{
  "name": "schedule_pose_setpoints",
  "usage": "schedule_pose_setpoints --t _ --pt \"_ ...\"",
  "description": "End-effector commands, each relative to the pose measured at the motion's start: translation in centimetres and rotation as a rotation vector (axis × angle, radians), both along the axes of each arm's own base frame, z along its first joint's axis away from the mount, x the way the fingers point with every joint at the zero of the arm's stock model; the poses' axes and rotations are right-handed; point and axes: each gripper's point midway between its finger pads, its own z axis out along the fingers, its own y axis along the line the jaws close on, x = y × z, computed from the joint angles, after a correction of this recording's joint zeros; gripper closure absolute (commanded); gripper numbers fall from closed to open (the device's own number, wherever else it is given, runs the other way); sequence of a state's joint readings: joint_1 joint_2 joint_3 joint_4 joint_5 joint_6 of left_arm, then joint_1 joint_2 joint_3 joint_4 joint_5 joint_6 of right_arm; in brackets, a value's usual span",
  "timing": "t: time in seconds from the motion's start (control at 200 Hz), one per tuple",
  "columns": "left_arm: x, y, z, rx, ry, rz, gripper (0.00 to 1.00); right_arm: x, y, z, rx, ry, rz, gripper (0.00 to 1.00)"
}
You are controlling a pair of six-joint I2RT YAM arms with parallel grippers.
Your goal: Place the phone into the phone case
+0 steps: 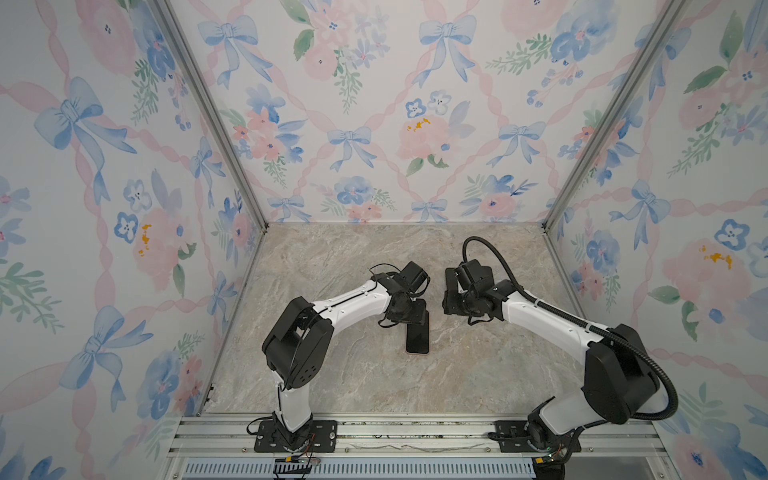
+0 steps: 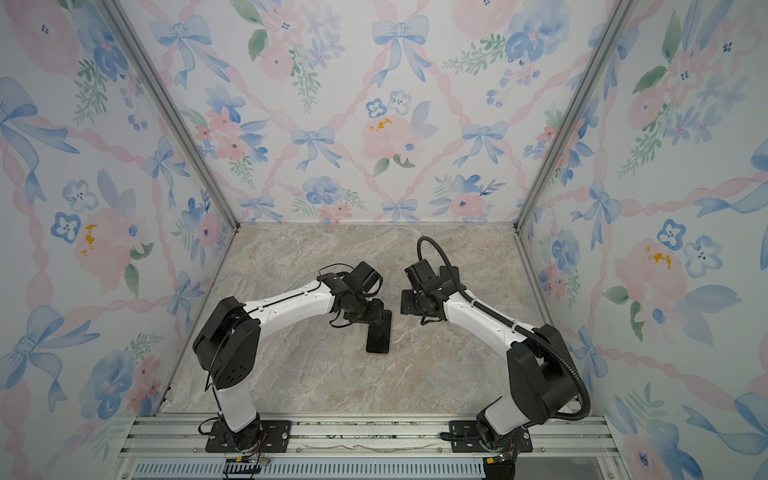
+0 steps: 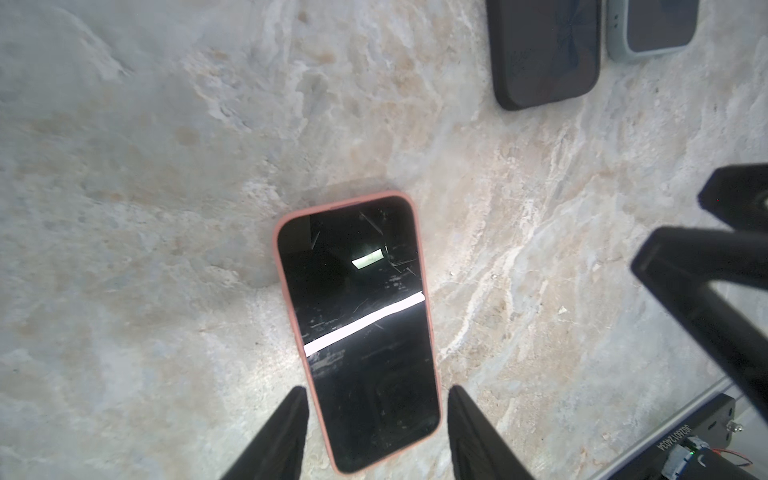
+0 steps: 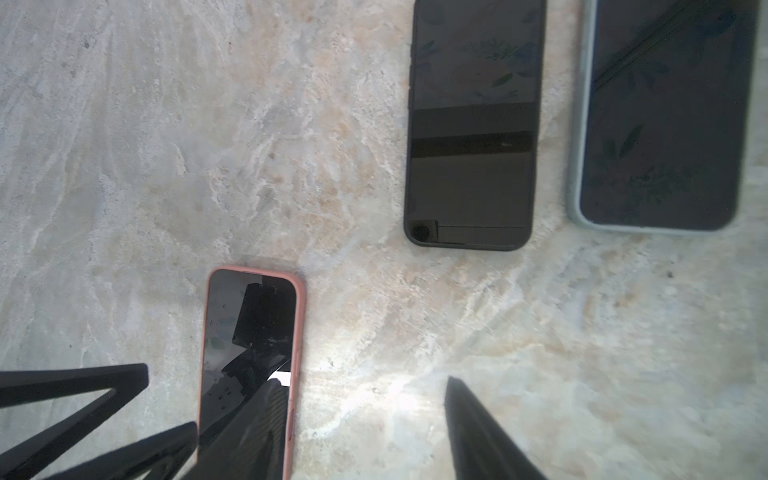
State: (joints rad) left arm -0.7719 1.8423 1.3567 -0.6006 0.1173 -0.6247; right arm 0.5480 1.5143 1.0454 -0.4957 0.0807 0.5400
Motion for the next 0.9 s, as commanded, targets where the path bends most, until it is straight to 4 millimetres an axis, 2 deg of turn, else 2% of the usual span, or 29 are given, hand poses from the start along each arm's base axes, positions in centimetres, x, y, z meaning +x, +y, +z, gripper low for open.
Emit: schedule_pose_setpoints --t 0.0,0.17,0.34,0.435,0.67,0.895 --pt "-0.2 0.1 -0.2 0.049 0.0 0.018 0.43 -0.9 -1.4 -0.3 -0.045 0.004 0.006 0.34" --pt "-1.0 -0.8 -1.1 0.145 0.01 -0.003 0.39 -1.6 -2.5 -0.5 -0.055 -0.014 -0.01 0.26" --pt "-2.0 -0.7 -2.4 0.205 0.034 -0.008 0.22 -2.5 -4.3 -0.6 -0.053 -0.037 -0.042 0.15" --pt "-2.4 -0.7 -2.7 0.231 0.038 -0.007 0.13 -2.8 -5.3 -0.9 -0.05 -0.035 -0.06 0.14" --pt "-3.3 -0.6 -4.4 0.305 0.059 -0.003 0.11 -2.9 -6.1 -1.4 -0.039 -0.028 -0.073 0.12" --pt "-3.9 -0.4 -6.4 0.345 0.095 -0.007 0.12 -2.4 -5.8 -1.8 -0.022 -0.016 -0.069 0.1"
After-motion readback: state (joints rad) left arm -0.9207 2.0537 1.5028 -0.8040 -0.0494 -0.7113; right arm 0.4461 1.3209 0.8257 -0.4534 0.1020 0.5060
